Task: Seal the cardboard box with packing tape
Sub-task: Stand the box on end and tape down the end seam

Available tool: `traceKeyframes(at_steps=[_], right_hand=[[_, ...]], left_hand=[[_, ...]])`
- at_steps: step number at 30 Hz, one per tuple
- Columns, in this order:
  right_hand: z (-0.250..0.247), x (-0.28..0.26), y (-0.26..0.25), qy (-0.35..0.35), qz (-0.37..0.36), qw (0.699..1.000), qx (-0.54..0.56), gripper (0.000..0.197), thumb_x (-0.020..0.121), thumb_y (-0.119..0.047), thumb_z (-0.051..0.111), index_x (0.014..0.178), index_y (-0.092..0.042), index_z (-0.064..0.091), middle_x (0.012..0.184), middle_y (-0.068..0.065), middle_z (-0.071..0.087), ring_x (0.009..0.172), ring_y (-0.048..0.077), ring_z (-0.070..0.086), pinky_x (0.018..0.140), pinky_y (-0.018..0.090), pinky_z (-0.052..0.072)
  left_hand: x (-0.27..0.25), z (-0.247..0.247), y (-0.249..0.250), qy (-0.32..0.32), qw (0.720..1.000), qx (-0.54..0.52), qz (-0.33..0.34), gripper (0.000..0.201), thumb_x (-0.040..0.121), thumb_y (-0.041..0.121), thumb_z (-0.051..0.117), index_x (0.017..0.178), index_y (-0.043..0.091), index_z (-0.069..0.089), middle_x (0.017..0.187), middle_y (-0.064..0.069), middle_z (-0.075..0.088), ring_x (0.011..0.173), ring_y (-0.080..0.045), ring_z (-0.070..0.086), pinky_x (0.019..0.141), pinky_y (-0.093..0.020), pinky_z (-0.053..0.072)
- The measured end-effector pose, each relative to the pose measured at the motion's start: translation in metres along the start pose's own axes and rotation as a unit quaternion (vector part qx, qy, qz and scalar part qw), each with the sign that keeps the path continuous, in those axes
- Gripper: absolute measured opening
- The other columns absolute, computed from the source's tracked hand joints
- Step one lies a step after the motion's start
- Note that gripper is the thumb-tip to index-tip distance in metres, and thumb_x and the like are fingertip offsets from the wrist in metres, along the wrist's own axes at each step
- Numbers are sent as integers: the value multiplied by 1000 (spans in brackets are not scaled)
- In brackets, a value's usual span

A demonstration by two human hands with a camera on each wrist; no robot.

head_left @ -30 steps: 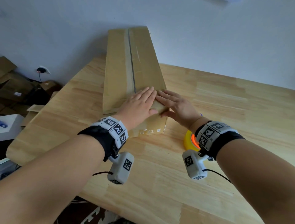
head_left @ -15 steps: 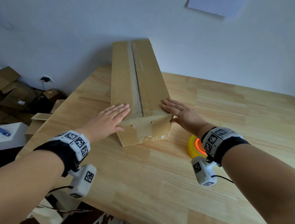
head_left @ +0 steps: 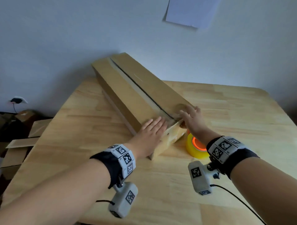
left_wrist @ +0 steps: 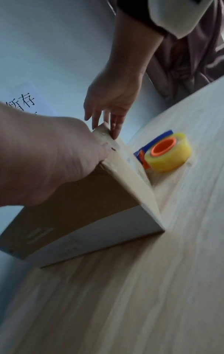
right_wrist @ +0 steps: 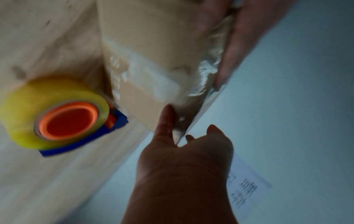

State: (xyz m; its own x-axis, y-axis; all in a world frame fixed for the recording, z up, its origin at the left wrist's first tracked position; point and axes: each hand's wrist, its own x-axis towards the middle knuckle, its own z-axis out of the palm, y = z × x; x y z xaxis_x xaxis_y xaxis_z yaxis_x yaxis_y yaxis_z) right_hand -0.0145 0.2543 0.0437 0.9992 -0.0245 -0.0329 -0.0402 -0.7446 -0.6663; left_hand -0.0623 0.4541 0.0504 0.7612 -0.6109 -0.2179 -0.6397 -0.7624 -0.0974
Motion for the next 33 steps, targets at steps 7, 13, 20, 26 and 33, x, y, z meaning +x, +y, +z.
traceKeyframes(at_steps=[7, 13, 20, 26, 33], right_hand=[[27, -9, -7, 50, 173, 966, 185, 105, 81, -43, 67, 149, -28, -12, 153, 9, 21, 135, 30, 33, 109, 47, 34], [18, 3, -16, 13, 171, 966, 196, 87, 95, -24, 52, 150, -19, -15, 159, 5, 1, 143, 28, 16, 115, 41, 25], [-24, 34, 9, -26, 72, 989, 123, 63, 97, -12, 45, 152, -20, 14, 144, 10, 39, 132, 31, 38, 107, 40, 35], [-47, 88, 15, 40, 77, 992, -89, 45, 97, -19, 44, 141, -14, 37, 133, 17, 49, 118, 34, 46, 96, 37, 39], [-44, 103, 19, -79, 15, 956, -284, 56, 99, -53, 17, 151, -33, 13, 160, 1, 4, 146, 17, -2, 115, 51, -3]], left_hand=[[9, -36, -26, -19, 982, -142, 125, 70, 95, 45, 41, 150, 17, 9, 158, 2, 0, 144, -8, -1, 114, -22, -1], [-3, -28, -92, -31, 999, 3, 45, 71, 97, 35, 44, 149, 29, -4, 158, 1, -10, 145, -14, -7, 117, -32, -1], [40, -32, -103, -64, 998, 11, -4, 72, 86, 64, 32, 144, 46, -6, 157, 2, -11, 145, -26, -8, 116, -53, 1], [95, -26, -74, -43, 992, -74, -94, 65, 88, 66, 23, 143, 49, -9, 157, 1, -16, 143, -31, -16, 113, -58, -5], [168, -50, -31, -25, 986, -129, -105, 64, 95, 57, 22, 150, 31, 0, 158, -7, -9, 143, -35, -11, 116, -47, -5]])
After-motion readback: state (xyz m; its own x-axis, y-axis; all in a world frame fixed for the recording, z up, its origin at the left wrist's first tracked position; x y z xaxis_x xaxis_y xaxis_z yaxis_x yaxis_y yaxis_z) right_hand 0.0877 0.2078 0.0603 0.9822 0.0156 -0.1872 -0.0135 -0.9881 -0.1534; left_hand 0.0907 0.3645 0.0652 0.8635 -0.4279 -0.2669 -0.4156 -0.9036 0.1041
